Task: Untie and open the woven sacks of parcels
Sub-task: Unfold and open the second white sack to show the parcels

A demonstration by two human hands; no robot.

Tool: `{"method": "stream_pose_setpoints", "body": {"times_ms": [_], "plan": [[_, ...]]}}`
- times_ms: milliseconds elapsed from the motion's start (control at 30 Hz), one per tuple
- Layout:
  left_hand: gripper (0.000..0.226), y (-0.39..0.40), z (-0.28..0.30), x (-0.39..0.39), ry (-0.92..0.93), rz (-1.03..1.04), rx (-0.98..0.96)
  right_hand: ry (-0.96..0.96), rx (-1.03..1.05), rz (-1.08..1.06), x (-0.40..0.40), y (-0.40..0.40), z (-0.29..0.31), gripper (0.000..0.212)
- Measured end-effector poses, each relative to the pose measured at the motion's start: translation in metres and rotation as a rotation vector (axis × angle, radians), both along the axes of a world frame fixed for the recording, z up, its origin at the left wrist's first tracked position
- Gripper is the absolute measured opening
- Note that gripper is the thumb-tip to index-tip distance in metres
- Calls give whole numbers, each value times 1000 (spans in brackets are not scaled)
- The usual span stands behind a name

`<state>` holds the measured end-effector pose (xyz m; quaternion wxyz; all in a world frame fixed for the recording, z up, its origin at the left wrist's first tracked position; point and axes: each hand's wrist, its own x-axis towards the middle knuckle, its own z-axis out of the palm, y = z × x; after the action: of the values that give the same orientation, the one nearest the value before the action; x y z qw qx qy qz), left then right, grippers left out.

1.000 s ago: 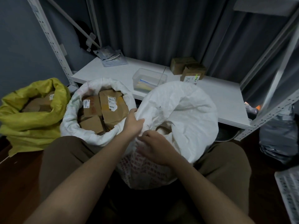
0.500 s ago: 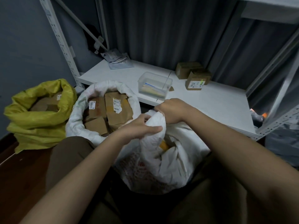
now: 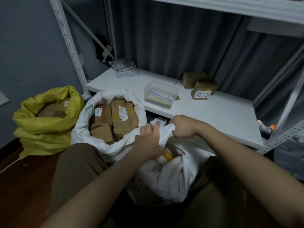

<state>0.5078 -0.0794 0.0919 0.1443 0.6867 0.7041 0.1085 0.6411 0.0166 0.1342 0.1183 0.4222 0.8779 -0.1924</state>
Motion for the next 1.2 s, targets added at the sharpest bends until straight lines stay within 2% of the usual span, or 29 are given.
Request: {"method": "stream_pose_setpoints", "body": {"times_ms": [67, 100, 167, 233, 267, 300, 333, 400, 433, 467, 500, 567, 600, 633, 667, 700, 733, 767, 800, 833, 867, 900, 933, 967, 1000, 1033, 1067, 1133, 1200], "plan": [[83, -5, -9, 12, 2, 9, 246, 21, -200, -55, -4, 4, 4, 21], [72, -5, -10, 9, -130, 11, 273, 30, -257, -55, -4, 5, 7, 27], [56, 1, -4, -13, -533, 12, 113, 60, -199, -15, 3, 3, 7, 36], [52, 3, 2, -37, -773, 15, -91, 12, 70, 0, 12, -2, -2, 34], [55, 0, 4, -43, -759, 19, -138, -30, 204, 5, 15, -6, -8, 30], [62, -1, 2, -44, -612, 19, -137, -34, 255, -8, 16, -9, -15, 26], [74, -1, 0, -39, -362, 1, -55, 0, 215, -19, 14, -12, -21, 22], [88, 0, -10, -24, 78, -99, 195, 107, -30, -46, 9, -11, -27, 18], [82, 1, -15, -20, 141, -149, 277, 127, -141, -69, 7, -10, -26, 16], [70, 1, -17, -20, 91, -174, 288, 125, -218, -87, 7, -10, -23, 16], [57, 2, -18, -25, -88, -159, 232, 112, -238, -85, 8, -11, -18, 19], [43, 4, -15, -38, -538, -96, 46, 71, -63, -51, 14, -12, -16, 24], [42, 5, -14, -44, -636, -76, -29, 12, 104, -21, 17, -14, -16, 21], [45, 5, -11, -46, -592, -62, -79, -37, 232, -10, 18, -15, -19, 16], [51, 5, -9, -42, -444, -45, -76, -43, 281, -19, 17, -17, -20, 9], [62, 7, -13, -35, -212, -41, 14, -34, 237, -34, 15, -18, -21, 10], [74, 11, -17, -32, 8, 7, 212, -11, 122, -49, 9, -18, -23, 18], [82, 13, -16, -26, 110, 11, 293, 25, -16, -65, 3, -19, -25, 23], [80, 15, -14, -21, -4, 8, 257, 54, -133, -72, -2, -19, -25, 22], [68, 17, -17, -21, -30, 8, 294, 81, -201, -75, -5, -19, -24, 19], [52, 16, -16, -18, -76, -21, 224, 107, -215, -66, -3, -17, -23, 18], [38, 15, -17, -17, -168, -55, 143, 120, -179, -51, 2, -16, -23, 24], [28, 13, -8, -21, -383, -73, -49, 94, -84, -42, 9, -15, -23, 32], [23, 15, -10, -30, -593, -79, -210, 36, 59, -34, 16, -15, -24, 34], [24, 18, -12, -36, -715, -64, -265, -12, 175, -52, 21, -16, -25, 30], [32, 19, -11, -39, -701, -49, -284, -17, 214, -84, 24, -19, -26, 24], [46, 14, -11, -39, -579, -13, -236, -5, 175, -109, 24, -21, -28, 19], [69, 16, -27, -27, -61, 10, 212, 35, -61, -114, 16, -21, -33, 15], [76, 18, -35, -16, 37, -90, 335, 94, -338, -160, 9, -18, -33, 16]]}}
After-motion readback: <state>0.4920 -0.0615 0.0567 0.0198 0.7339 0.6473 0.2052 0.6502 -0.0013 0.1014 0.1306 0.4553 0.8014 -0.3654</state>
